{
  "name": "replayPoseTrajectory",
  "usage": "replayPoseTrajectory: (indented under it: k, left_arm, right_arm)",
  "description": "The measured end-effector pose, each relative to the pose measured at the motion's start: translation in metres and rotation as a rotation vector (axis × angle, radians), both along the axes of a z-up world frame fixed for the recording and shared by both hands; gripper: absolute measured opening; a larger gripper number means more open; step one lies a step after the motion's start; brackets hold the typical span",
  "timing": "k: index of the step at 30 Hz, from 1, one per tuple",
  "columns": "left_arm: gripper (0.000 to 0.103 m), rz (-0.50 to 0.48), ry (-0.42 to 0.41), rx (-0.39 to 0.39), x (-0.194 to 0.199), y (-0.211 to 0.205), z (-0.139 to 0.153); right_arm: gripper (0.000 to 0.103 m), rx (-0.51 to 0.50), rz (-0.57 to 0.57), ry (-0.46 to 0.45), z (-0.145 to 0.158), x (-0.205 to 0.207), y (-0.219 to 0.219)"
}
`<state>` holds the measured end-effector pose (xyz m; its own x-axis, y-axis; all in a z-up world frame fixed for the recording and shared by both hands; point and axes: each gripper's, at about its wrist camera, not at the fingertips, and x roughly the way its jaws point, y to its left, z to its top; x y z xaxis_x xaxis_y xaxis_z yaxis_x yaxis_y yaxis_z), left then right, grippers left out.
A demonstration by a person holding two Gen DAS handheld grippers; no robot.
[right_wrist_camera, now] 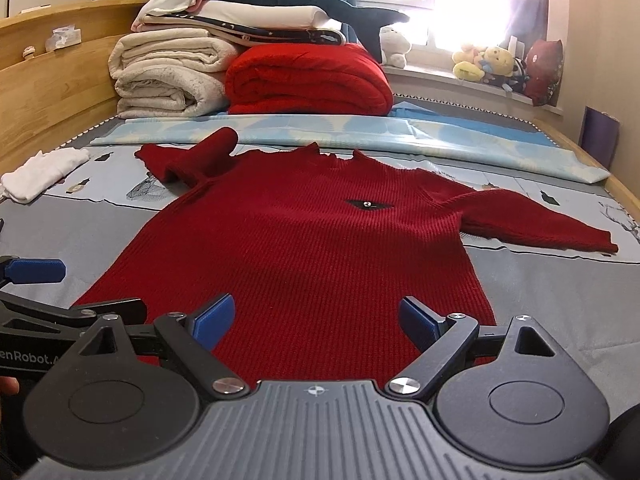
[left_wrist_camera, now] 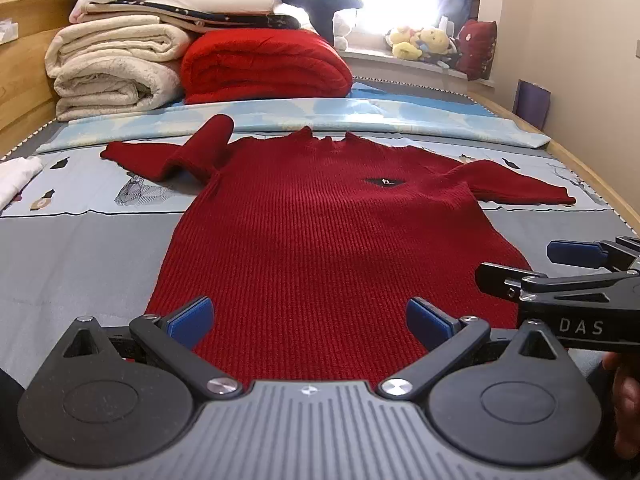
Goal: Fold small clothes
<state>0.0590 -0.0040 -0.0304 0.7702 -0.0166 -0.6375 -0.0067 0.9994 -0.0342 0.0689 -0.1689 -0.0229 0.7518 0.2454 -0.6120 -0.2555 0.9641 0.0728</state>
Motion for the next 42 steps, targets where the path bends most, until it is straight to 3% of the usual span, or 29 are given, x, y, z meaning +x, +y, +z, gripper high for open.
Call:
replayPoseTrajectory:
  k: [20,26,33,37,42]
  left_arm:
    - [0.103,-0.005,0.006,-0.012,0.0021,-0.0013,-0.0021]
    - [0.103,-0.004,-0.020,-0.025,0.0003,-0.0006,-0.0012]
    - [0.103,-0.012,-0.022,-0.026,0.0019,0.0001,-0.0010]
    - [0.103,-0.007,-0.022,-0.028,0.0010,0.0002,-0.0023]
    - [0.103,-0.027,-0.012,-0.034,0.0007,-0.0022,-0.0031]
  right_arm:
    - [0.087,-0.019,-0.004,0.002,-0.0026,0.0013,0.0010]
    - [0.076,-0.006,-0.014,-0.015,-0.0026,-0.0007,0.0006]
    - [0.076,0.047,-0.025,-0.043,0.0000,-0.0014,-0.0039]
    - [0.076,-0.008,0.001,-0.044,-0.0026,-0.0024,0.0022]
    - [0.080,0.014,0.004,-0.018,-0.0031,-0.0004,-0.0001]
